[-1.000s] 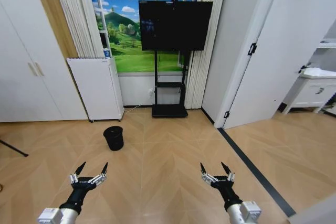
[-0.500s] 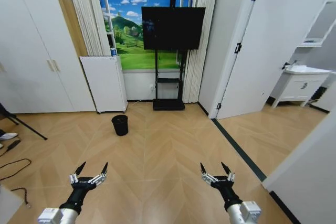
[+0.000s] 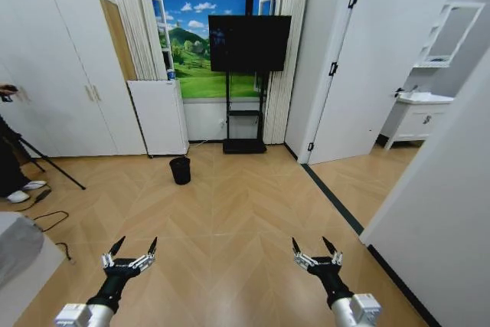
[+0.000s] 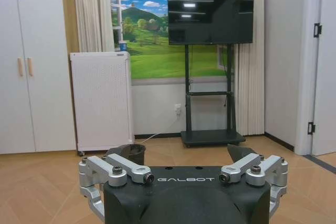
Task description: Pick up the trash bin and place the garbage on the floor into it.
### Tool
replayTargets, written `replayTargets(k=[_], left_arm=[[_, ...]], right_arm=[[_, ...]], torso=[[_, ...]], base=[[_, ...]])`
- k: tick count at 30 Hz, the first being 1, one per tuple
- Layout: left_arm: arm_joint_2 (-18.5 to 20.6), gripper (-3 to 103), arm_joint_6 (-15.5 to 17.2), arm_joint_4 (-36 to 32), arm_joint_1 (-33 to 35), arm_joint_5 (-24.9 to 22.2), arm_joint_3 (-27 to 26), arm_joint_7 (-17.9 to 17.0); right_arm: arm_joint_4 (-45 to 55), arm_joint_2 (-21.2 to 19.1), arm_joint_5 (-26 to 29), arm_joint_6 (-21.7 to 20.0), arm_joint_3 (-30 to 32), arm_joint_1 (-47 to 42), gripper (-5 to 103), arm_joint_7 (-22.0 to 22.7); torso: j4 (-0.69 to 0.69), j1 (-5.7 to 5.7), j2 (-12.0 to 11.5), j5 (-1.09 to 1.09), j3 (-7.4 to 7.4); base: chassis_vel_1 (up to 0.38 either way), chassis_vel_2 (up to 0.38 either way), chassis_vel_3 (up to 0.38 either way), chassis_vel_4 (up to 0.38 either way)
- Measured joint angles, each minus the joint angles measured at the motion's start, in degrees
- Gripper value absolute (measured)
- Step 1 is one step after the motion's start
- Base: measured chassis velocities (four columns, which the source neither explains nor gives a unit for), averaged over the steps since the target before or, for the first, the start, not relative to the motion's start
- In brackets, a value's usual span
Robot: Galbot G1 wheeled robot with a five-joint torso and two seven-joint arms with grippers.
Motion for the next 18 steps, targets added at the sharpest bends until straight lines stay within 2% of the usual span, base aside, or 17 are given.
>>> replayTargets(k=[3, 13, 18], left_arm=[[0.0, 100, 0.0, 0.0, 0.0, 0.0, 0.0, 0.0], [0.0, 100, 0.0, 0.0, 0.0, 0.0, 0.0, 0.0], [0.0, 100, 0.0, 0.0, 0.0, 0.0, 0.0, 0.0]], right_arm=[[0.0, 0.0, 0.0, 0.0, 0.0, 0.0, 100, 0.0], [0.0, 0.0, 0.0, 0.0, 0.0, 0.1, 100, 0.0], [0.0, 0.0, 0.0, 0.0, 0.0, 0.1, 100, 0.0]], torso=[[-0.07, 0.00, 0.0, -0.01, 0.00], [0.00, 0.09, 0.0, -0.03, 0.04], [-0.01, 0.05, 0.0, -0.03, 0.02]], base=[[0.042, -0.022, -0.101, 0.083], [-0.081, 0.051, 0.098, -0.048], [0.022, -0.011, -0.038, 0.009]])
